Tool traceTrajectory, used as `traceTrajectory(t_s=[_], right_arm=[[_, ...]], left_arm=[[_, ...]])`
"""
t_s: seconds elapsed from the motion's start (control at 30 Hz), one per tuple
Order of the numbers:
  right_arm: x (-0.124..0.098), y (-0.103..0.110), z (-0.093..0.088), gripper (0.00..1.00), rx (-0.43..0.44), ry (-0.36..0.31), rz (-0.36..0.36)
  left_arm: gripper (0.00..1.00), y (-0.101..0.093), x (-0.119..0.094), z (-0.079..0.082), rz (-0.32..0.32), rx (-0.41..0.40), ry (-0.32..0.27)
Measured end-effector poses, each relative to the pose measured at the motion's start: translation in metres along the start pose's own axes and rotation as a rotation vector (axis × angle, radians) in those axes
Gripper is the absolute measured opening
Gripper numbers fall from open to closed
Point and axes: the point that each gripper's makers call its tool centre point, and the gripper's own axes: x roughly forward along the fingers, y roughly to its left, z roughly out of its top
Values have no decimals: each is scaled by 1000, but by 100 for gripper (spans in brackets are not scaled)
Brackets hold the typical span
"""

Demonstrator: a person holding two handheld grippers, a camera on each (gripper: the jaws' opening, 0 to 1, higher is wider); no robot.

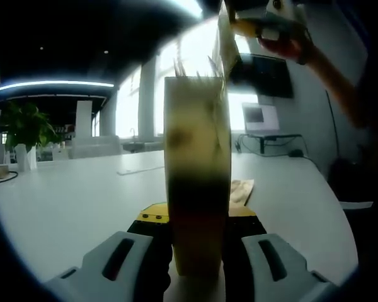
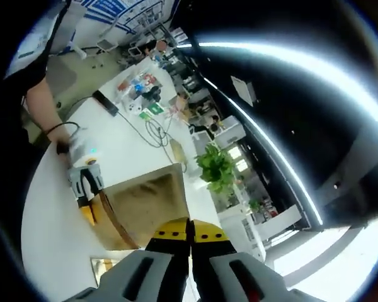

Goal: Extract single mask from mask box in order stack masks on table

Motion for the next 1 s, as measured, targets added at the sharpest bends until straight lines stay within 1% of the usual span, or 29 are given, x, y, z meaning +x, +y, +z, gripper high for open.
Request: traceTrajectory(t_s=[0.1,0.2,0.23,0.3,0.33,0.4,0.43,0.5,0.53,0.6,0.67,0.73,0.83,0.9,1.0], right_arm=[[-2,-8,-5,0,17,7,-17],[-6,-17,-13,0,62,13,-34],[-9,-22,-17,0,99,17,-51],[-12,-28,-20,0,132,15,-66],[-15,-31,-21,0,163,15,-73],[-18,-37,-23,0,176,26,-89],[-20,-39,-25,0,186,42,-101],[-23,-46,-35,0,205,106,-145],[-23,-47,-37,0,182,128,-152],[-24,-47,-46,0,205,175,-167],[-21,-49,-53,0,206,214,-159],[-19,-54,-65,0,239,247,-179],[-15,-58,-83,0,276,293,-222],[-13,-58,-89,0,284,306,-231],[-12,-58,-98,0,333,318,-277]], left_arm=[[20,-1,0,0,-1,-5,0],[20,1,0,0,-1,-10,0],[20,1,0,0,0,-10,0],[20,1,0,0,1,-12,-1],[20,2,1,0,1,-13,-1],[20,3,1,-1,1,-14,-1],[20,3,1,-1,1,-15,-1],[20,2,2,0,-1,-16,0],[20,2,2,0,0,-16,1],[20,1,2,0,-1,-18,1],[20,1,2,0,1,-19,2],[20,1,2,-1,3,-20,4],[20,1,2,-1,2,-32,5],[20,1,2,-1,-1,-35,5],[20,2,2,-1,2,-37,6]])
